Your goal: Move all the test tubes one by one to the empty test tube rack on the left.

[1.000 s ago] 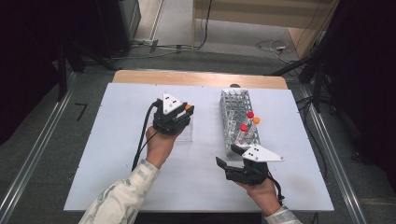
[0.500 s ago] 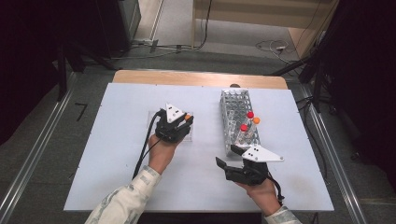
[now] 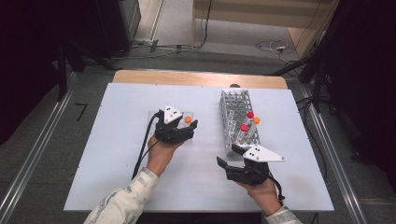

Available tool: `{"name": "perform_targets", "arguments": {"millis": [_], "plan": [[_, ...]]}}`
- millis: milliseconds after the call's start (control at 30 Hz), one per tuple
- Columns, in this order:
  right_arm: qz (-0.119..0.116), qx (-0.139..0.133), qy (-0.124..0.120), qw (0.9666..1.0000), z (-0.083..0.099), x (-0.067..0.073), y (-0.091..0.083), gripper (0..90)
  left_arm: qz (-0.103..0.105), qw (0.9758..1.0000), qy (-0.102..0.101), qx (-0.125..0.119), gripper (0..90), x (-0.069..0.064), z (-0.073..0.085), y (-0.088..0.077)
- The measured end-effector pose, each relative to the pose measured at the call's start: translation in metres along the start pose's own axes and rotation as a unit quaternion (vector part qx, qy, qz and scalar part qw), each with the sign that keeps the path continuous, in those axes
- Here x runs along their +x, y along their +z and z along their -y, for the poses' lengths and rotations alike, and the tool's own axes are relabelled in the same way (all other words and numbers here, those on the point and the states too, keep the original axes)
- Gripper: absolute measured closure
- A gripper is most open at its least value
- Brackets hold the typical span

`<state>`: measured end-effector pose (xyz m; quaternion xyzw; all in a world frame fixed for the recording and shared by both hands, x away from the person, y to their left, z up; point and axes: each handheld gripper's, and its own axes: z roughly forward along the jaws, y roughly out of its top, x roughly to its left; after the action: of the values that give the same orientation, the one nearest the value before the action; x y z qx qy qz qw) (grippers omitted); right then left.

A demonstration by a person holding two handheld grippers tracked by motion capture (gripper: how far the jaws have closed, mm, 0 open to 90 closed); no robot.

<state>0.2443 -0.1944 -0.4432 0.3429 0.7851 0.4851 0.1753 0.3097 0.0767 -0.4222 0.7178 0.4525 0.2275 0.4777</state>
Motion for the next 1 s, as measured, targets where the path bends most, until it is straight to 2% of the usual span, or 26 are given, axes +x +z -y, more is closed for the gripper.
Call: {"name": "perform_targets", "arguments": {"millis": [33, 133, 300, 367, 567, 667, 700, 767, 833, 867, 900, 1000], "plan": [[0.003, 0.002, 0.000, 1.0000, 0.000, -0.001, -0.002, 27.7, 0.003, 1.0000, -0.003, -0.001, 25.0, 0.000, 0.001, -0.003], [0.007, -0.001, 0.003, 1.0000, 0.001, -0.004, -0.004, 27.7, 0.012, 0.9998, -0.015, -0.002, 21.1, 0.002, 0.005, -0.014], [0.026, -0.005, 0.013, 0.9996, 0.002, -0.015, -0.011, 27.7, 0.001, 0.9997, -0.023, -0.002, 16.5, 0.008, 0.016, -0.028], [0.030, -0.006, 0.013, 0.9994, 0.002, -0.017, -0.012, 27.8, 0.001, 0.9997, -0.024, -0.001, 16.5, 0.011, 0.019, -0.032], [0.061, -0.010, 0.016, 0.9980, 0.004, -0.033, -0.020, 28.0, -0.005, 0.9996, -0.026, -0.001, 16.3, 0.017, 0.026, -0.044], [0.084, -0.013, 0.025, 0.9961, 0.006, -0.044, -0.021, 28.7, -0.006, 0.9995, -0.030, 0.000, 15.8, 0.019, 0.027, -0.046], [0.099, -0.016, 0.033, 0.9944, 0.006, -0.053, -0.021, 29.2, -0.007, 0.9995, -0.030, -0.001, 15.8, 0.019, 0.028, -0.046], [0.107, -0.016, 0.035, 0.9935, 0.006, -0.057, -0.020, 29.2, -0.007, 0.9995, -0.030, -0.002, 15.9, 0.019, 0.027, -0.046], [0.126, -0.011, 0.037, 0.9912, 0.006, -0.065, -0.017, 29.1, -0.007, 0.9996, -0.029, -0.003, 15.9, 0.018, 0.027, -0.046], [0.139, -0.008, 0.041, 0.9894, 0.005, -0.073, -0.013, 29.3, -0.006, 0.9996, -0.028, -0.003, 15.9, 0.017, 0.027, -0.046], [0.139, -0.008, 0.041, 0.9894, 0.005, -0.073, -0.013, 29.3, -0.006, 0.9996, -0.027, -0.003, 15.9, 0.017, 0.027, -0.046], [0.153, -0.006, 0.047, 0.9872, 0.003, -0.085, -0.006, 31.6, -0.006, 0.9996, -0.027, -0.002, 15.9, 0.017, 0.028, -0.045]]}}
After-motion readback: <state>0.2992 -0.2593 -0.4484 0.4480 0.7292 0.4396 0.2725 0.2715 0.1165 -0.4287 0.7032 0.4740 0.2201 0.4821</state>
